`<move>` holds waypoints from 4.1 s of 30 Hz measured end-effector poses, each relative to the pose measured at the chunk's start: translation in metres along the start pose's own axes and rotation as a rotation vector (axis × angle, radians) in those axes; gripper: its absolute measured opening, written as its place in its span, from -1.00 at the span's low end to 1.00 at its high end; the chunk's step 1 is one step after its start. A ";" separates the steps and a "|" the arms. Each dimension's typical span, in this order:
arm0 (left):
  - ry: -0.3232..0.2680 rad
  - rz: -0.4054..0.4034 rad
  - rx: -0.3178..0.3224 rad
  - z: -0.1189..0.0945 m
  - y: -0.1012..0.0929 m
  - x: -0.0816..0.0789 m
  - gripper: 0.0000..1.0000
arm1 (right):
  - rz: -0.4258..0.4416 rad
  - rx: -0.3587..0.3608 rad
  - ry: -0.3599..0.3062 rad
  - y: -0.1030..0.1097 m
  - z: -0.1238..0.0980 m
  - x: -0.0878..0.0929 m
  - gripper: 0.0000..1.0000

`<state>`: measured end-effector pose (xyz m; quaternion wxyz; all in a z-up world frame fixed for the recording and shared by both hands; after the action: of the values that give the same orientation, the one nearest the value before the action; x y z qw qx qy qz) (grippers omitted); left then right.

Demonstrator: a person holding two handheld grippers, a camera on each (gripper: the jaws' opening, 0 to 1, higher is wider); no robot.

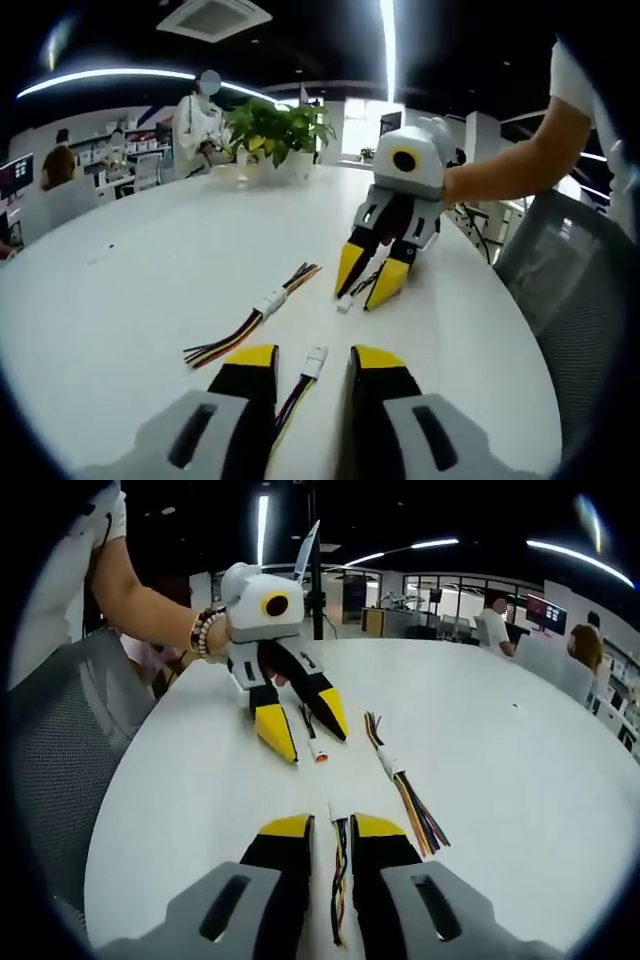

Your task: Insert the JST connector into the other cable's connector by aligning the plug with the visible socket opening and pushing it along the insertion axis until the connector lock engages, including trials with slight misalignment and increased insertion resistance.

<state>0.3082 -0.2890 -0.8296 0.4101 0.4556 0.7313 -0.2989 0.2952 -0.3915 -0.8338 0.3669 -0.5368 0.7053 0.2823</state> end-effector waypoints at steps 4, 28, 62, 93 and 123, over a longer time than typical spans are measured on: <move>-0.007 0.002 0.010 -0.001 -0.002 0.001 -0.64 | -0.008 0.004 -0.006 0.000 0.001 0.000 -0.79; -0.077 0.065 0.077 -0.001 -0.009 0.005 -0.99 | 0.112 -0.001 -0.166 -0.002 0.000 0.003 -0.94; -0.044 0.280 0.095 -0.051 -0.050 -0.055 -1.00 | -0.106 0.028 -0.143 0.042 -0.030 -0.078 -0.95; -0.110 0.356 0.085 -0.067 -0.070 -0.079 -1.00 | -0.107 0.005 -0.189 0.062 -0.040 -0.100 -0.96; -0.077 0.274 0.138 -0.037 -0.058 -0.065 -0.98 | -0.095 0.024 -0.143 0.051 -0.027 -0.078 -0.95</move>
<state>0.2595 -0.3105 -0.7510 0.4425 0.5665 0.6238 -0.3067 0.2525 -0.3561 -0.7542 0.4358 -0.5438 0.6544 0.2937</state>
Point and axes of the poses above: the point that each gripper's makers call its tool centre point, and the gripper's own axes: z roughly forward along the fingers, y roughly to its left, x roughly out of its underside, the point moved 3 cm from there along -z, roughly backward along the fingers, and after that the axes turned 4 degrees about y, right-handed, at the moved point
